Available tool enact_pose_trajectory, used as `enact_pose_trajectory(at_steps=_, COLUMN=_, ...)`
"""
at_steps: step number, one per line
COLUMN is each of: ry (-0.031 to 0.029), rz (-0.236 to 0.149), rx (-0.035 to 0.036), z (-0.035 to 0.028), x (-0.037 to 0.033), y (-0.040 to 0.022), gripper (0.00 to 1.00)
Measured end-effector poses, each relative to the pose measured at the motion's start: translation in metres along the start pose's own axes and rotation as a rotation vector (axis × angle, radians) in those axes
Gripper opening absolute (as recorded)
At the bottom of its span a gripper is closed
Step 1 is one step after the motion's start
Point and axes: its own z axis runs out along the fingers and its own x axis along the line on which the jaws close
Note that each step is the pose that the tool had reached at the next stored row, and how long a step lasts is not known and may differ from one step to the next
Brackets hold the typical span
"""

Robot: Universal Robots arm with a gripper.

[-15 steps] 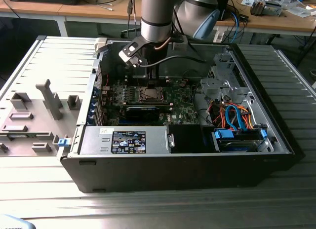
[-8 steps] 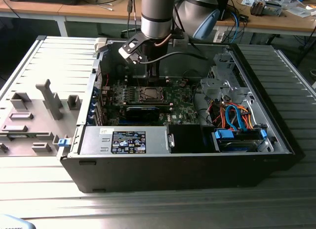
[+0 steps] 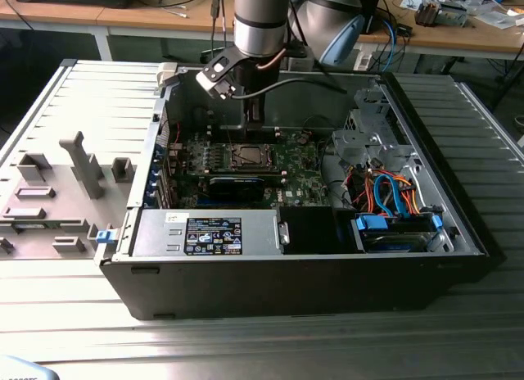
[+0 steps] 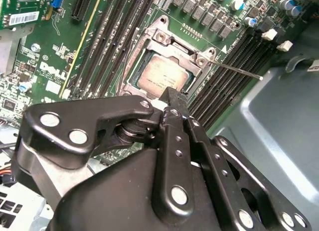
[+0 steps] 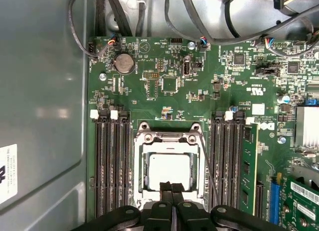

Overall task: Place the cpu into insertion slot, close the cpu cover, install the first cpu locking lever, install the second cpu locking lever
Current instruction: 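Close the cpu cover, then install the first cpu locking lever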

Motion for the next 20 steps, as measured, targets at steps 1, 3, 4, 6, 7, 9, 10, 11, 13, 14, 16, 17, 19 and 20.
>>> enact_pose_trajectory(at_steps=1, ry=-0.0001, rz=0.0, rx=0.0, z=-0.0011, x=0.0, y=0.0, gripper=0.11)
enact_pose_trajectory(at_steps=3, ry=0.0, rz=0.0, rx=0.0001, z=-0.0035, x=0.0, y=-0.0001, gripper=0.11)
enact_pose_trajectory(at_steps=4, ry=0.0, rz=0.0, rx=0.0, z=-0.0039, x=0.0, y=-0.0001, gripper=0.11)
enact_pose_trajectory(at_steps=6, ry=0.0003, rz=0.0, rx=-0.0002, z=-0.0039, x=0.0001, y=0.0, gripper=0.11)
enact_pose_trajectory(at_steps=7, ry=0.0002, rz=0.0, rx=-0.0001, z=-0.004, x=0.0, y=-0.0001, gripper=0.11)
enact_pose_trajectory(at_steps=9, ry=0.0, rz=0.0, rx=0.0, z=-0.0041, x=0.0, y=-0.0001, gripper=0.11)
enact_pose_trajectory(at_steps=10, ry=0.0, rz=0.0, rx=0.0, z=-0.0042, x=0.0, y=-0.0001, gripper=0.11)
enact_pose_trajectory(at_steps=11, ry=0.0, rz=0.0, rx=0.0, z=-0.0042, x=0.0, y=-0.0001, gripper=0.11)
enact_pose_trajectory(at_steps=13, ry=0.0, rz=0.0, rx=0.0, z=-0.0043, x=0.0, y=-0.0001, gripper=0.11)
enact_pose_trajectory(at_steps=14, ry=0.0, rz=-0.002, rx=0.0, z=-0.0043, x=0.0, y=-0.0001, gripper=0.11)
enact_pose_trajectory(at_steps=16, ry=-0.0001, rz=-0.01, rx=0.0001, z=-0.0043, x=0.0, y=-0.0001, gripper=0.11)
enact_pose_trajectory(at_steps=17, ry=-0.0002, rz=-0.013, rx=0.0001, z=-0.0043, x=0.0, y=-0.0001, gripper=0.11)
enact_pose_trajectory(at_steps=19, ry=-0.0002, rz=-0.016, rx=0.0001, z=-0.0043, x=0.0, y=-0.0001, gripper=0.11)
enact_pose_trajectory(at_steps=20, ry=-0.0003, rz=-0.018, rx=0.0001, z=-0.0043, x=0.0, y=-0.0001, gripper=0.11)
